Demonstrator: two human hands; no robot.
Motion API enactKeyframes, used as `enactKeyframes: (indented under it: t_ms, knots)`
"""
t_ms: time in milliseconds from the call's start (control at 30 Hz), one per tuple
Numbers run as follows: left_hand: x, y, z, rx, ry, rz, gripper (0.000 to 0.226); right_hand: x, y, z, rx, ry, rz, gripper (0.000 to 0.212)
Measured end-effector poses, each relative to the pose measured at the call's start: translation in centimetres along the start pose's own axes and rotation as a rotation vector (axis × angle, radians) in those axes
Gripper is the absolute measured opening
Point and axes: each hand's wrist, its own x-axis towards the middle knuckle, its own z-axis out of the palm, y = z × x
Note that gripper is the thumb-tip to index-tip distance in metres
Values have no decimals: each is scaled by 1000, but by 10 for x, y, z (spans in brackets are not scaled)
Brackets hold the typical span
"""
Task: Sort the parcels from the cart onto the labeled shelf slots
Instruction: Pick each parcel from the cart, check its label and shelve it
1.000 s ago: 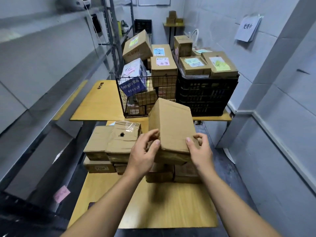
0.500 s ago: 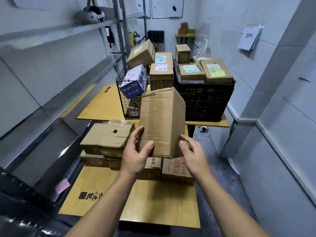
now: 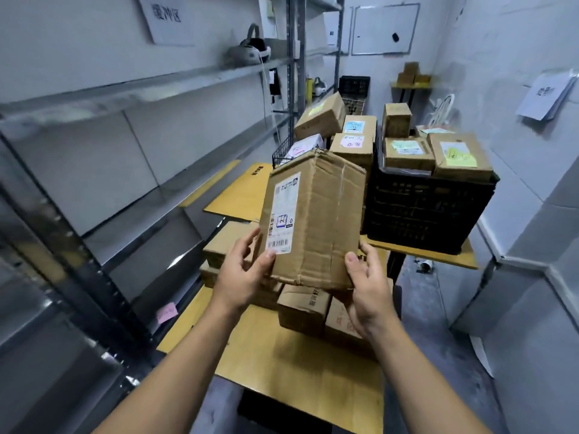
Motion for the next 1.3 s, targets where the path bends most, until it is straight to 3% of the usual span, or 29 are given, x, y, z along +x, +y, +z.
enactKeyframes:
  t_ms: [67,133,267,333,433,633,1033,1167,1300]
  knots:
    - [-11,-3,-20,-52,18,-45,78,-3,1,15,13,-64,44,33]
    - [-26,-4,-41,-17,107,-24,70,-6,3,34,-45,-106,59,31]
    - [-58,-9,-90,154,306,13,61,-17,18,82,-517,-173,-197,39]
    - [-78,-10,-118,231,375,19,62,-28,25,112,-628,-252,-296,37]
    - [-116,-9,-165,326,518,26,59,-49,39,157,-599,-432,-301,35]
    - [-223,7,-253,530,750,-13,58,-136,69,253,-487,-852,-139,65]
    - [-448,35,-366,816,1057,-86,57,-360,125,386,-283,-1097,-63,77]
    - [-513,38,-392,803,1120,-143,55,-419,142,407,-239,-1183,37,72]
    - [-572,46,-416,777,1129,-192,49,-461,158,428,-218,-1255,117,82]
